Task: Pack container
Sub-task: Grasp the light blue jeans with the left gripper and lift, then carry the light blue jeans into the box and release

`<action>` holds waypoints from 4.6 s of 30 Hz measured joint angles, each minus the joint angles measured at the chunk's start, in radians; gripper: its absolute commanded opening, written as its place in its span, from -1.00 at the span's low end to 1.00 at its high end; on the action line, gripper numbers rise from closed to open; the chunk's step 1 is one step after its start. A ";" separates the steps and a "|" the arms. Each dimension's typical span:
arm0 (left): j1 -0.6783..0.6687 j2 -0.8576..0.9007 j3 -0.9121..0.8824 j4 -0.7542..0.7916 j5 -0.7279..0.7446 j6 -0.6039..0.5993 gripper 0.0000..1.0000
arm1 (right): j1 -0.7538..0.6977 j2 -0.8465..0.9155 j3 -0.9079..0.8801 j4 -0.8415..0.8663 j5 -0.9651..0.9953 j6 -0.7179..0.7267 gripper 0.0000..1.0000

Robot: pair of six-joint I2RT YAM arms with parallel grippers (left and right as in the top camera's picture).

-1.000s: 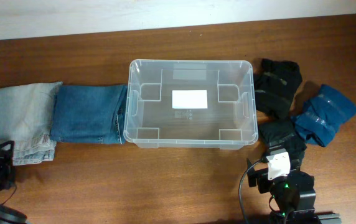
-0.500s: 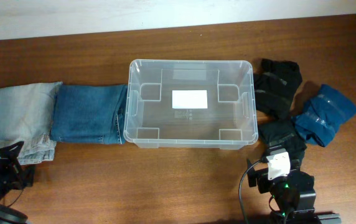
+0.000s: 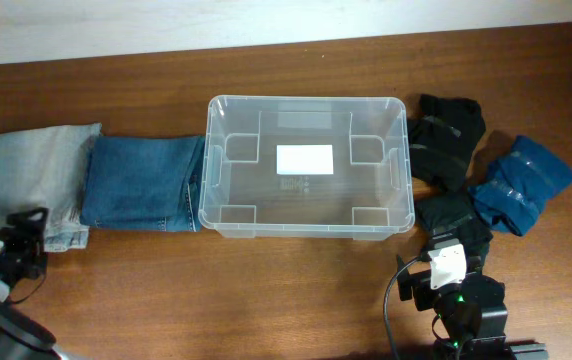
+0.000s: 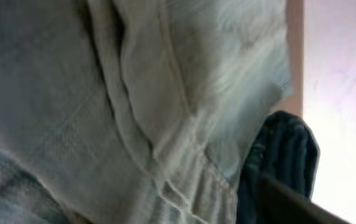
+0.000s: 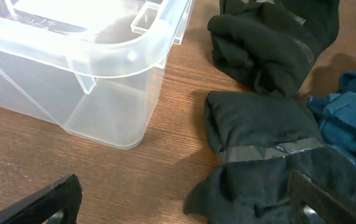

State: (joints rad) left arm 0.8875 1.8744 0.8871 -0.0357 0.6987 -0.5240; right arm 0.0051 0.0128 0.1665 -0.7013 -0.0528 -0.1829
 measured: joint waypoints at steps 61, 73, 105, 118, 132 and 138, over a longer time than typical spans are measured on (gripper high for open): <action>-0.824 -0.212 1.439 -1.238 0.403 0.410 -0.99 | 0.000 0.000 0.000 0.000 0.000 0.000 0.97; -1.189 -0.005 1.438 -1.302 0.358 0.523 -0.99 | 0.000 0.000 0.000 0.000 0.000 0.000 0.97; -1.400 0.215 1.438 -1.172 0.206 0.736 -0.99 | 0.000 0.000 0.000 0.000 0.000 0.000 0.97; -1.440 0.324 1.438 -1.187 0.171 0.629 -0.99 | 0.000 0.000 0.000 0.000 0.000 0.000 0.97; -1.433 0.353 1.438 -1.266 0.041 0.593 0.93 | 0.000 0.000 0.000 0.000 0.000 0.000 0.97; -1.333 0.353 1.494 -1.487 -0.048 0.587 0.98 | 0.000 0.000 0.000 0.000 0.000 0.000 0.97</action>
State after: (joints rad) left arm -0.4454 2.2276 2.3810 -1.5227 0.6502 0.0631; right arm 0.0051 0.0128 0.1665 -0.7013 -0.0528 -0.1833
